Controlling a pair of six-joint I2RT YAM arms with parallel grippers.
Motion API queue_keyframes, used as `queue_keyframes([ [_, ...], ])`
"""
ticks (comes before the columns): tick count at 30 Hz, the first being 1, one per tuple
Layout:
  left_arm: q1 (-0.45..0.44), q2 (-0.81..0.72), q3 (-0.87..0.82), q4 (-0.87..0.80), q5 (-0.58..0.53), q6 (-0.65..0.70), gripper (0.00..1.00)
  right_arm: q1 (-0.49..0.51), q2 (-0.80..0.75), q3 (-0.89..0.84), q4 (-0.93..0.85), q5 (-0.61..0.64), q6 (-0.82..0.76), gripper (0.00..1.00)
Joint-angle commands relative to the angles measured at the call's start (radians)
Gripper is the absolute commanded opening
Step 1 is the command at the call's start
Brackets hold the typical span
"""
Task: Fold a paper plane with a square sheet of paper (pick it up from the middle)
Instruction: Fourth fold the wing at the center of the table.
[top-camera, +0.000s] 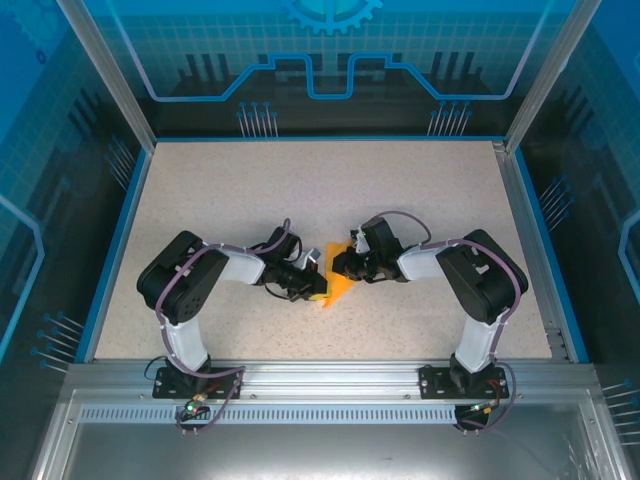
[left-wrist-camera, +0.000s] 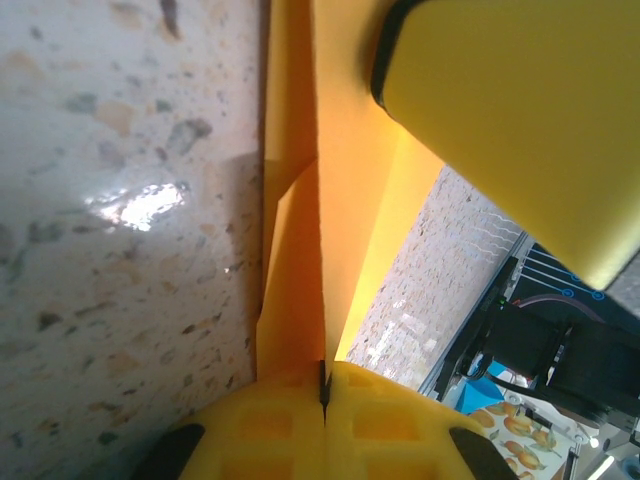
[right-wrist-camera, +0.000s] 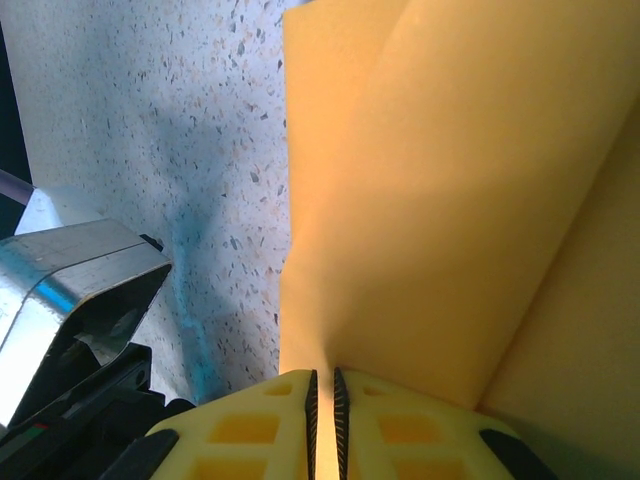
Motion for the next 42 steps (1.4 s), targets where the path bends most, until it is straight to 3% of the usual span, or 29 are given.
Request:
queue_keyframes([
  [1, -0.005, 0.047, -0.018, -0.04, -0.049, 0.023, 0.07, -0.007, 0.043, -0.007, -0.084, 0.078, -0.021, 0.15],
  [7, -0.004, -0.001, -0.038, -0.025, -0.046, 0.012, 0.14, -0.003, 0.061, -0.009, -0.091, 0.079, -0.015, 0.15],
  [19, -0.007, -0.046, -0.056, -0.017, -0.045, -0.002, 0.1, 0.0, 0.064, 0.001, -0.109, 0.07, -0.031, 0.15],
  [28, -0.016, -0.049, -0.039, -0.096, -0.05, 0.026, 0.13, 0.002, 0.074, 0.001, -0.124, 0.078, -0.032, 0.15],
  [37, -0.037, -0.068, -0.026, -0.198, -0.117, 0.067, 0.08, 0.002, 0.07, 0.004, -0.134, 0.082, -0.038, 0.16],
  [42, -0.053, -0.091, -0.01, -0.26, -0.151, 0.096, 0.14, 0.001, 0.065, 0.0, -0.137, 0.086, -0.037, 0.16],
])
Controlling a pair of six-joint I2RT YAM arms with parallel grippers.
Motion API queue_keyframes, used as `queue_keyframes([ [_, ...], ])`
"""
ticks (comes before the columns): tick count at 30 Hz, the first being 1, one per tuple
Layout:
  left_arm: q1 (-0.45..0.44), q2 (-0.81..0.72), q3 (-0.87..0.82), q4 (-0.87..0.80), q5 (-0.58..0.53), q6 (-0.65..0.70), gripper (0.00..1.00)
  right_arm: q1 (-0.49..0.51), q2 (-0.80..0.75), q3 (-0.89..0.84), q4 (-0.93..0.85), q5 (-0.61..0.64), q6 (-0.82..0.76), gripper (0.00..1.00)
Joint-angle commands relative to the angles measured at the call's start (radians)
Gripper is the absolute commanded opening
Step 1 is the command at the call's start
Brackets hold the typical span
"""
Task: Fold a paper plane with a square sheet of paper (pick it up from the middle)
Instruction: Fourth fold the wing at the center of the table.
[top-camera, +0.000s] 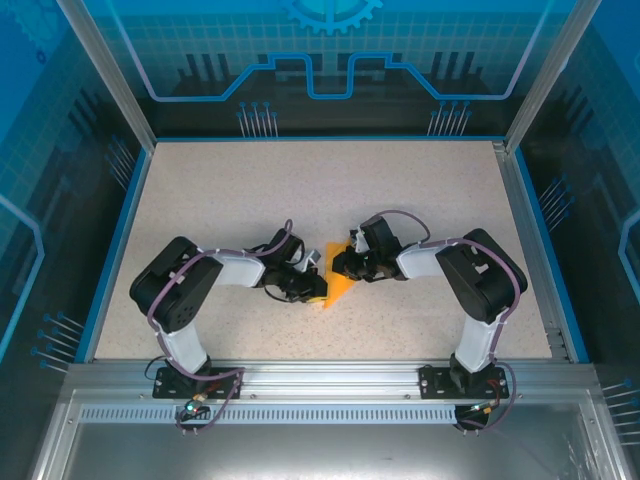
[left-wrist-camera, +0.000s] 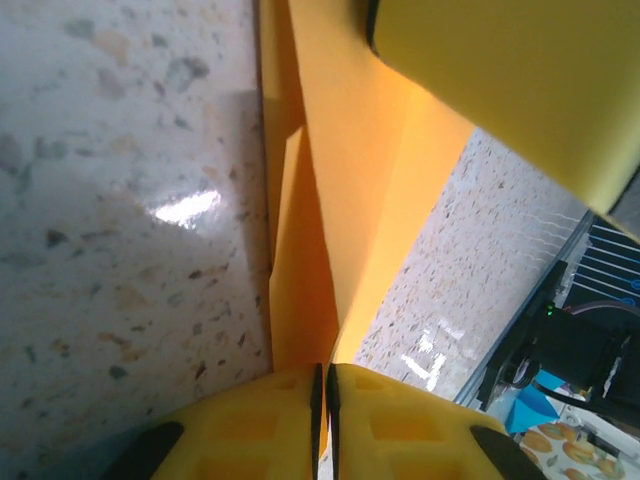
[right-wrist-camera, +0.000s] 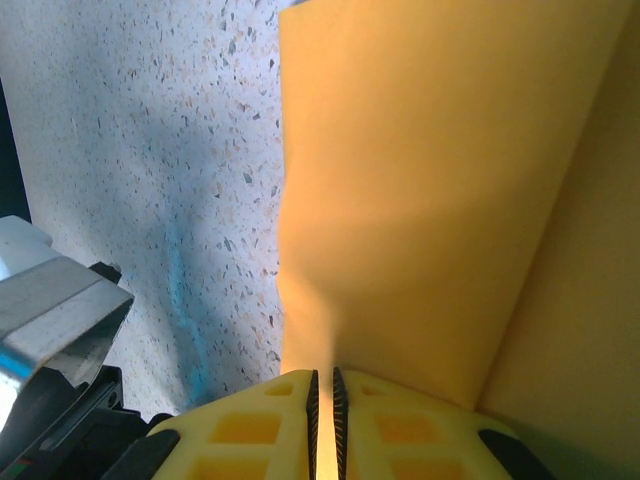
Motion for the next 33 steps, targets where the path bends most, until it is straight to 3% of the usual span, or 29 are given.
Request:
queue_keyframes([
  [1, -0.015, -0.024, 0.0, -0.17, -0.051, 0.042, 0.14, 0.001, 0.057, -0.022, -0.1, 0.086, -0.03, 0.16],
  [10, -0.039, -0.023, 0.042, -0.242, -0.089, 0.075, 0.1, 0.002, 0.055, -0.021, -0.105, 0.083, -0.031, 0.16],
  [18, -0.076, -0.024, 0.085, -0.368, -0.194, 0.097, 0.09, 0.002, 0.06, -0.022, -0.115, 0.093, -0.024, 0.16],
  [28, -0.082, -0.293, 0.04, -0.345, -0.285, 0.018, 0.16, 0.001, 0.067, -0.031, -0.109, 0.09, -0.023, 0.16],
  [33, -0.074, -0.319, 0.036, -0.251, -0.262, -0.076, 0.16, 0.002, 0.064, -0.036, -0.11, 0.094, -0.021, 0.16],
])
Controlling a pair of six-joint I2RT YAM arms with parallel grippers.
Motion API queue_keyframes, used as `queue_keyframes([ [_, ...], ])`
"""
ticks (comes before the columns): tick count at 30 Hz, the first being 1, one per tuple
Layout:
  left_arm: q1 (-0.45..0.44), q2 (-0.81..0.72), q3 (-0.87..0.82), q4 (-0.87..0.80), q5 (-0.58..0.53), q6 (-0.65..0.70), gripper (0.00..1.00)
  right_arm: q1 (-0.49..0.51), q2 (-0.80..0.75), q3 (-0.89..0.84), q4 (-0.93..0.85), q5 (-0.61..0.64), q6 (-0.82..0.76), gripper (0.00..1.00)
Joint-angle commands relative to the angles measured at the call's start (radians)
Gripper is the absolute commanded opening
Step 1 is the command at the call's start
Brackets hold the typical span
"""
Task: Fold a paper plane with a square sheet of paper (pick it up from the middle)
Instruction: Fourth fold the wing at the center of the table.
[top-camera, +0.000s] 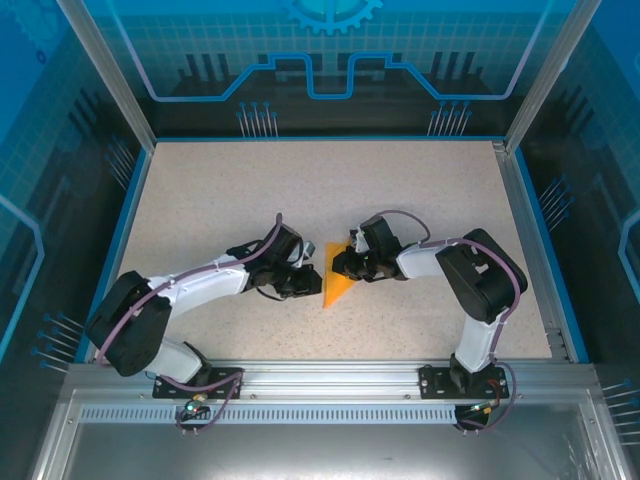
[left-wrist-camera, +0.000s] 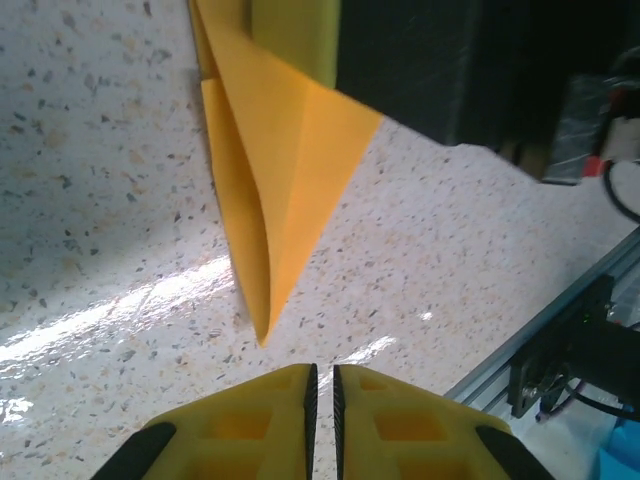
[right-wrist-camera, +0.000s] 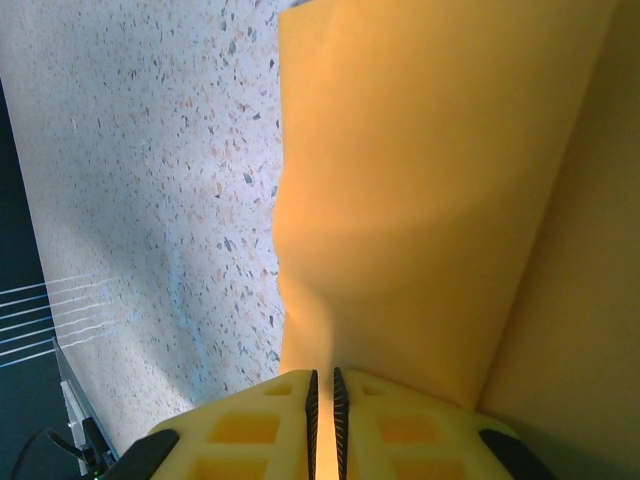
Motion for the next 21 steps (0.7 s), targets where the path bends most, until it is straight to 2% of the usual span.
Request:
queue_keyframes([
  [1, 0.003, -0.002, -0.014, 0.08, 0.014, -0.097, 0.16, 0.001, 0.062, -0.036, -0.109, 0.095, -0.022, 0.16],
  [6, 0.003, 0.08, -0.023, 0.286, 0.134, -0.21, 0.16, 0.002, 0.07, -0.036, -0.106, 0.093, -0.023, 0.16],
  [8, 0.004, 0.112, -0.035, 0.346, 0.141, -0.25, 0.15, 0.001, 0.074, -0.036, -0.103, 0.091, -0.021, 0.16],
  [14, 0.003, 0.205, -0.054, 0.435, 0.144, -0.322, 0.14, 0.002, 0.078, -0.036, -0.102, 0.088, -0.02, 0.16],
  [21, 0.003, 0.266, -0.062, 0.413, 0.133, -0.307, 0.14, 0.002, 0.079, -0.036, -0.101, 0.086, -0.02, 0.16],
])
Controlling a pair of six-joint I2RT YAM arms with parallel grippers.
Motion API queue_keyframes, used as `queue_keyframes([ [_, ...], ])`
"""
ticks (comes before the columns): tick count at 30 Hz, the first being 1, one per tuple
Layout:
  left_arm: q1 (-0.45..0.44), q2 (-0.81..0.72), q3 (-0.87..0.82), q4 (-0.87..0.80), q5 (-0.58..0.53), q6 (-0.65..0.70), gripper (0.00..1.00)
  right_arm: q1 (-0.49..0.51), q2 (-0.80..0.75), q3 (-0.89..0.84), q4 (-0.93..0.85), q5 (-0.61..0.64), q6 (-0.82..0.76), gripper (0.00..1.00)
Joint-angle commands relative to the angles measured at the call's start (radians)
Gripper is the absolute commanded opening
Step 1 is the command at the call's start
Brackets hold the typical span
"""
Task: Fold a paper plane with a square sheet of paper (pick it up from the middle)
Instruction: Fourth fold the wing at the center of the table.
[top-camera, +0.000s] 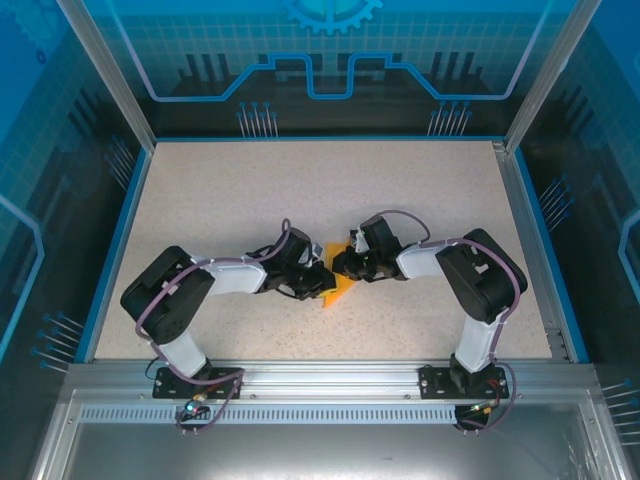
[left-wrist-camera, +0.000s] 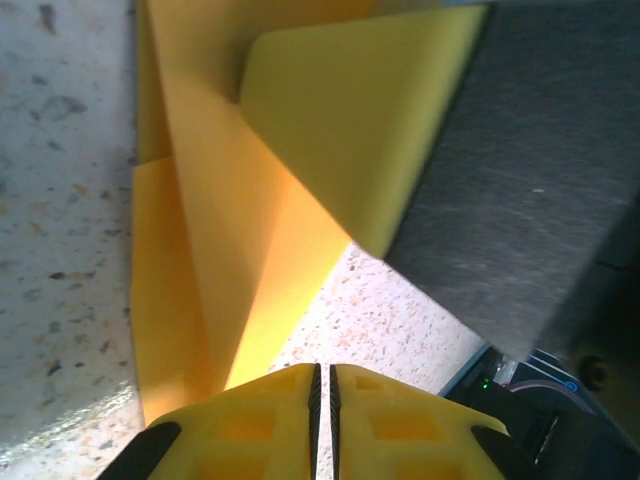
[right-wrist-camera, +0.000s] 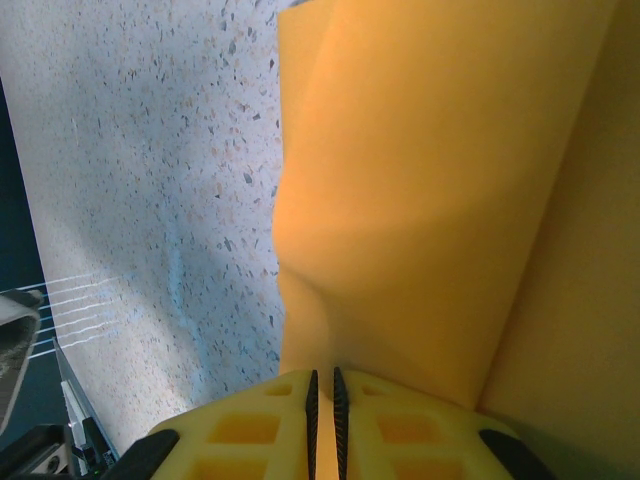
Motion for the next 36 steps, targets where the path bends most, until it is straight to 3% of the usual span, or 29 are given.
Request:
queue_keyframes([
  [1, 0.001, 0.033, -0.012, -0.002, 0.015, -0.001, 0.14, 0.003, 0.077, -0.034, -0.104, 0.084, -0.021, 0.16],
  [16, -0.006, 0.012, -0.088, -0.136, -0.01, 0.082, 0.13, 0.002, 0.082, -0.026, -0.124, 0.091, -0.026, 0.16],
  [29, -0.026, -0.081, -0.029, -0.32, -0.044, 0.214, 0.13, 0.002, 0.085, -0.031, -0.122, 0.091, -0.024, 0.16],
  [36, -0.029, -0.173, 0.0, -0.283, -0.079, 0.179, 0.14, 0.001, 0.084, -0.03, -0.124, 0.088, -0.024, 0.16],
])
